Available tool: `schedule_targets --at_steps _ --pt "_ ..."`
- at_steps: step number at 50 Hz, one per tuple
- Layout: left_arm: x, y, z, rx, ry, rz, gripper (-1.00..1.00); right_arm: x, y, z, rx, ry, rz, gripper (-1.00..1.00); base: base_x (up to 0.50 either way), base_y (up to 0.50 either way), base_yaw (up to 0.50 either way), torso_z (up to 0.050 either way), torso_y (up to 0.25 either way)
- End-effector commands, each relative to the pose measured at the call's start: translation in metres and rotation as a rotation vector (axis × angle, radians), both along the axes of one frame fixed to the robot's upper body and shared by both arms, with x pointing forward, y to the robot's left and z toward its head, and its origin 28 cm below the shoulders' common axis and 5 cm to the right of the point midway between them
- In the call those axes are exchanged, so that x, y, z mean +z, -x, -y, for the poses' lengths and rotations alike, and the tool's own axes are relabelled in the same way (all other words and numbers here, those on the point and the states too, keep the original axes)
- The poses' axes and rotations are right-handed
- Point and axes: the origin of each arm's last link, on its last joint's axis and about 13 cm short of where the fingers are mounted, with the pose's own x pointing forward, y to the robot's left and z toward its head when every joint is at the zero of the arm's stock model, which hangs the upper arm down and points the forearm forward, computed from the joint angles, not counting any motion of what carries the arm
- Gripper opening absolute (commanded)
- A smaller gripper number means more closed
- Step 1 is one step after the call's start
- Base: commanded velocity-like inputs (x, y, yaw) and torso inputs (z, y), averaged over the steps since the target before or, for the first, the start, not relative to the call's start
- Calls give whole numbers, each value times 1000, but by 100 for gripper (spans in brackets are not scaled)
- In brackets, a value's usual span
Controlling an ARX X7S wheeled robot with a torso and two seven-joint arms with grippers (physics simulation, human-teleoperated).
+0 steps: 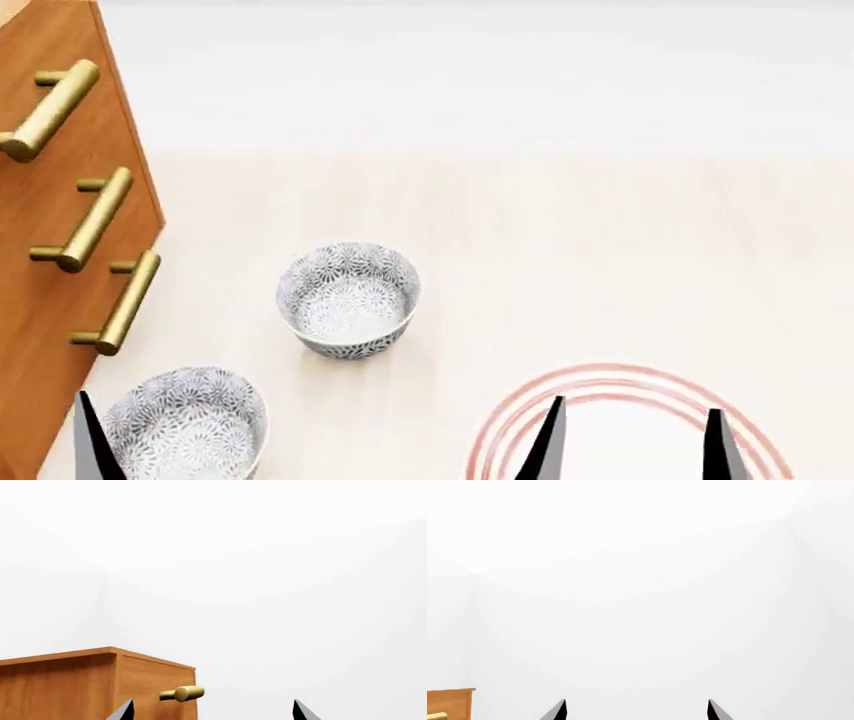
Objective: Pick up the bowl and put it in the front on the plate.
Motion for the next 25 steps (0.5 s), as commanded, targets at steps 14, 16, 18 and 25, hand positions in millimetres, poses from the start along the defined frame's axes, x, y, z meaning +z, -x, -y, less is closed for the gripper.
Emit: schedule_targets --at_steps 14,16,18,25 --pt "-4 -3 -1 -12 20 -56 100 -2 -1 -2 20 59 -26 100 0 318 0 0 0" --pt "-4 -3 0 -12 21 -56 100 -4 -3 -1 9 60 -40 100 0 0 0 0 0" --pt "-4 -3 0 -13 16 -55 100 -4 -2 -1 9 56 -39 100 0 0 0 0 0" --pt "-7 -4 1 6 -35 -86 100 -5 -3 -1 11 48 -62 100 0 0 0 0 -100"
